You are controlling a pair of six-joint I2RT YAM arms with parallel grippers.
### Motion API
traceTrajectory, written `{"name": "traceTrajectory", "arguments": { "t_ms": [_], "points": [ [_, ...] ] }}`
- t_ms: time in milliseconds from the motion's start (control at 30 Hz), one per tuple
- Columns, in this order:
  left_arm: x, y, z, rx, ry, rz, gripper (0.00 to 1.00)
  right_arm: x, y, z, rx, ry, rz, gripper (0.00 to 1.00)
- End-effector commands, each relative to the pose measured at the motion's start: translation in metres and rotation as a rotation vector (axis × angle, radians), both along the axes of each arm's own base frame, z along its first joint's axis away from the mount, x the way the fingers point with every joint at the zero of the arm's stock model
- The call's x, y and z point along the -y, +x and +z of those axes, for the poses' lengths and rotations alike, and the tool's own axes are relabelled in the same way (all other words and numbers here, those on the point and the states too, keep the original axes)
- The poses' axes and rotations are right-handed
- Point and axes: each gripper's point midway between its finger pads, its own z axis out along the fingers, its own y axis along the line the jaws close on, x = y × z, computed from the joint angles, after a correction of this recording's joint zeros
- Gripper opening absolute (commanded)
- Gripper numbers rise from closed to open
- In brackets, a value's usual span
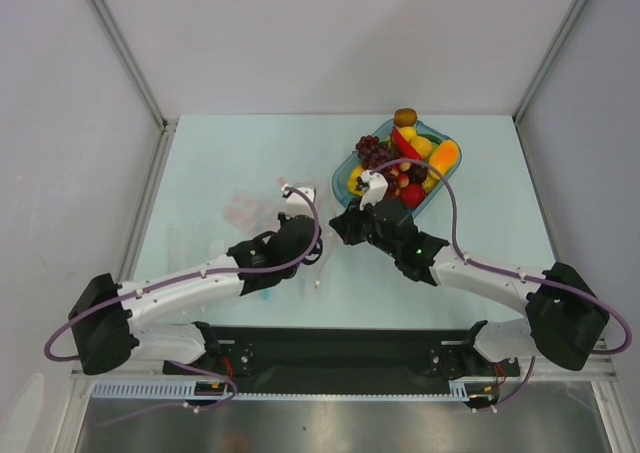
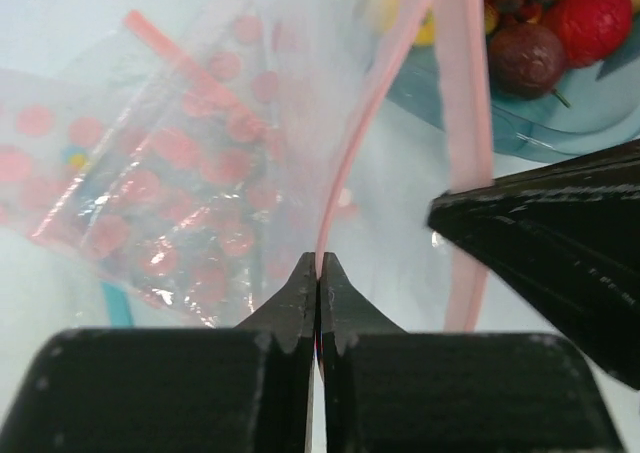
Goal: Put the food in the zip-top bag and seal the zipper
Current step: Open the zipper of the food storage bag at the center of the board.
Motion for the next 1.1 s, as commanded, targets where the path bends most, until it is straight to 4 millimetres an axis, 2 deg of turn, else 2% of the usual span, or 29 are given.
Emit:
{"name": "traceTrajectory", "arguments": {
  "t_ms": [0,200,400,433,500,533,567,800,933,967,1067],
  "points": [
    [-0.025,0.009,0.044,0.098,-0.006,0.107,0.00,0.007,0.014,0.022,0.038,-0.004,-0.088,0.00],
    [-0.076,0.004,0.073,0.170,0.058,0.267,0.00,0.024,0.034,0.005,0.022,-0.075,-0.193,0.08],
    [-0.094,-0.001,0.088,0.227,0.132,0.345,0.00,0.031,0.050,-0.009,-0.020,-0.067,-0.189,0.16],
    [-0.096,-0.001,0.091,0.231,0.149,0.358,0.00,0.030,0.049,-0.010,-0.023,-0.067,-0.172,0.21],
    [-0.093,0.001,0.084,0.219,0.213,0.363,0.00,0.030,0.048,-0.006,-0.007,-0.058,-0.167,0.31],
    [-0.091,0.003,0.086,0.217,0.212,0.371,0.00,0.030,0.047,-0.005,-0.006,-0.052,-0.162,0.41],
    [-0.087,0.004,0.078,0.202,0.241,0.367,0.00,0.028,0.047,-0.005,0.001,-0.054,-0.147,0.43],
    [-0.059,0.016,0.057,0.154,0.253,0.274,0.00,0.008,0.033,0.006,0.032,-0.026,-0.020,0.58],
    [-0.057,0.022,0.050,0.138,0.275,0.271,0.00,0.005,0.026,0.008,0.046,-0.011,0.019,0.66],
    [-0.058,0.022,0.048,0.133,0.280,0.275,0.00,0.002,0.024,0.017,0.068,0.012,0.039,0.66],
    [-0.059,0.026,0.045,0.127,0.279,0.284,0.00,0.004,0.018,0.022,0.086,0.020,0.050,0.69]
  ]
}}
